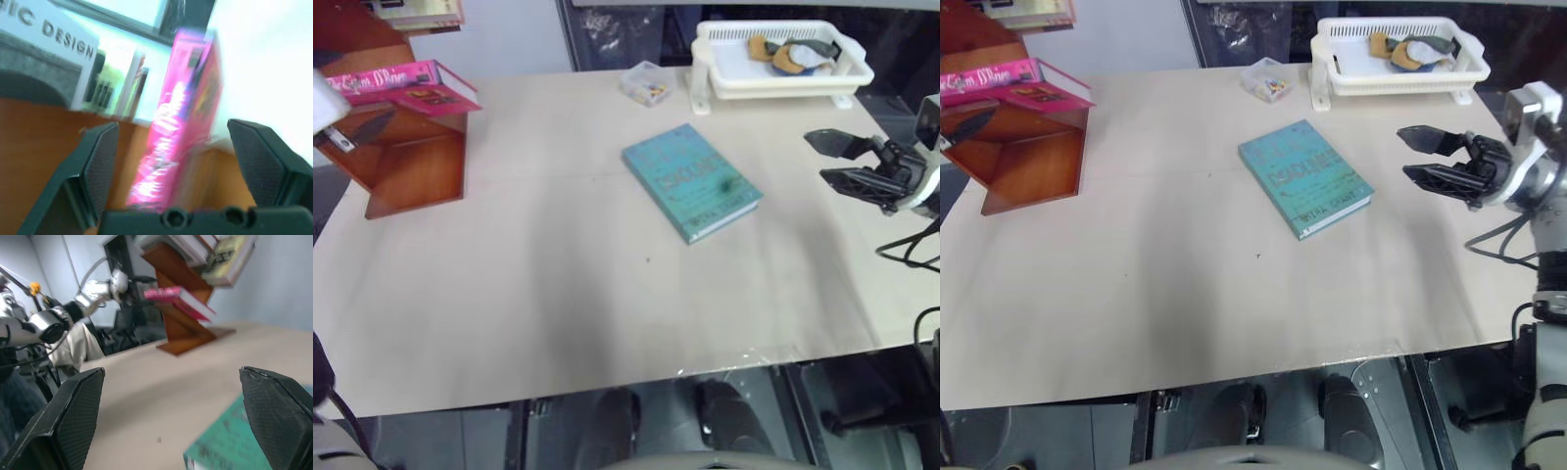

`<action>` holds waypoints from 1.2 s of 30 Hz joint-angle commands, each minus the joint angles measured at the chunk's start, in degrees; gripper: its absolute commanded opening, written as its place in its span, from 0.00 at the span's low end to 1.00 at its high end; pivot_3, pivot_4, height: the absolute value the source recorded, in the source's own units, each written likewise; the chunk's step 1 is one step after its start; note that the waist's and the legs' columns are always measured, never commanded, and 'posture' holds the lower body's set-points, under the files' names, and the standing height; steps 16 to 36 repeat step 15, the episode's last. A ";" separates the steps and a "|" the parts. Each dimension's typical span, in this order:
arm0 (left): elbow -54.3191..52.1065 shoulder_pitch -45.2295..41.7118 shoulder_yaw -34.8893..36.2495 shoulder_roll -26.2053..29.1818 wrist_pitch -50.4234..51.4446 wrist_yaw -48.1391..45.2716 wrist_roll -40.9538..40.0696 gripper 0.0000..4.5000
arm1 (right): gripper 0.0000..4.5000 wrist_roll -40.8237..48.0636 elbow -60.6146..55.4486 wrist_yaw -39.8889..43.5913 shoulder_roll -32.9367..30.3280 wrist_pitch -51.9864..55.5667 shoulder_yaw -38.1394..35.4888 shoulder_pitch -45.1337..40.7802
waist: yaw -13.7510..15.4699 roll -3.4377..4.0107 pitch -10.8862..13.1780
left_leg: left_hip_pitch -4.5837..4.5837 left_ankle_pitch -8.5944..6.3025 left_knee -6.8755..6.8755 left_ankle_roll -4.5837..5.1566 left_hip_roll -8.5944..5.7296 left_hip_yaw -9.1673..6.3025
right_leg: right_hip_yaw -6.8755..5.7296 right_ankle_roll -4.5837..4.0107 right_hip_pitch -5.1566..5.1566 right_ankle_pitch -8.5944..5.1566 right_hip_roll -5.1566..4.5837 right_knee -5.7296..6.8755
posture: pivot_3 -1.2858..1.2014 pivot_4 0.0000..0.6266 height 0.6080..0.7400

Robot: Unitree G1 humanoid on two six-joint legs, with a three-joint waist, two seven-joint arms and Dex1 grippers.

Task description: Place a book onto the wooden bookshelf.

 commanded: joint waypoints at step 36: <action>-62.43 56.82 16.88 -30.62 42.36 13.10 -16.06 0.88 | 1.00 -15.82 8.38 2.91 -5.05 -17.79 -3.41 15.92 | 0.72 -0.05 -0.07 | 1.39 -0.11 0.24 0.13 -0.08 0.05 | -0.23 -0.03 1.49 -0.01 0.04 -0.17 | 0.52 0.24 1.00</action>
